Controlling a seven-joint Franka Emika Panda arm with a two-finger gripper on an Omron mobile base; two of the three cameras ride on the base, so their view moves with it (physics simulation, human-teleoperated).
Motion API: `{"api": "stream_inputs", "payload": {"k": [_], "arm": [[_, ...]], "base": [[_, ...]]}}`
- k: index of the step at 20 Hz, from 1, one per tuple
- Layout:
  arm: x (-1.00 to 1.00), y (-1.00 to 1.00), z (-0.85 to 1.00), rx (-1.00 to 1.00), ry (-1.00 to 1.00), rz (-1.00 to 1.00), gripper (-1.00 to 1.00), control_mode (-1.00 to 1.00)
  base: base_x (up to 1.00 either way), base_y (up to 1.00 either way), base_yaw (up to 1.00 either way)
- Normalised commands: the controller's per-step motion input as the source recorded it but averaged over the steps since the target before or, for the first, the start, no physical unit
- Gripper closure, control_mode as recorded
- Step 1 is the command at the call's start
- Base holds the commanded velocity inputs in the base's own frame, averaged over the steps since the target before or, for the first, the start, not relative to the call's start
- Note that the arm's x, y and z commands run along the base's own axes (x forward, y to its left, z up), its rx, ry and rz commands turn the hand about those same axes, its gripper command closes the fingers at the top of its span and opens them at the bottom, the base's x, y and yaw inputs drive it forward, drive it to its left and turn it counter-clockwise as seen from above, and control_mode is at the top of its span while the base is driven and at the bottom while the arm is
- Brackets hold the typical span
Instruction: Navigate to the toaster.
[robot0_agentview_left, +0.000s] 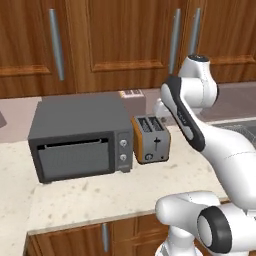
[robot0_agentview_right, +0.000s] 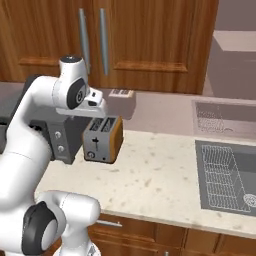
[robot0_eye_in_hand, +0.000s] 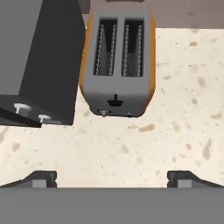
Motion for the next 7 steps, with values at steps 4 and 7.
{"api": "stream_inputs", "payload": {"k": [4, 7], "arm": [[0.0, 0.0, 0.0, 0.0, 0.0, 0.0, -1.0, 1.0], [0.0, 0.0, 0.0, 0.0, 0.0, 0.0, -1.0, 1.0]], "base": [[0.87, 0.23, 0.0], [0.75, 0.19, 0.0]]}}
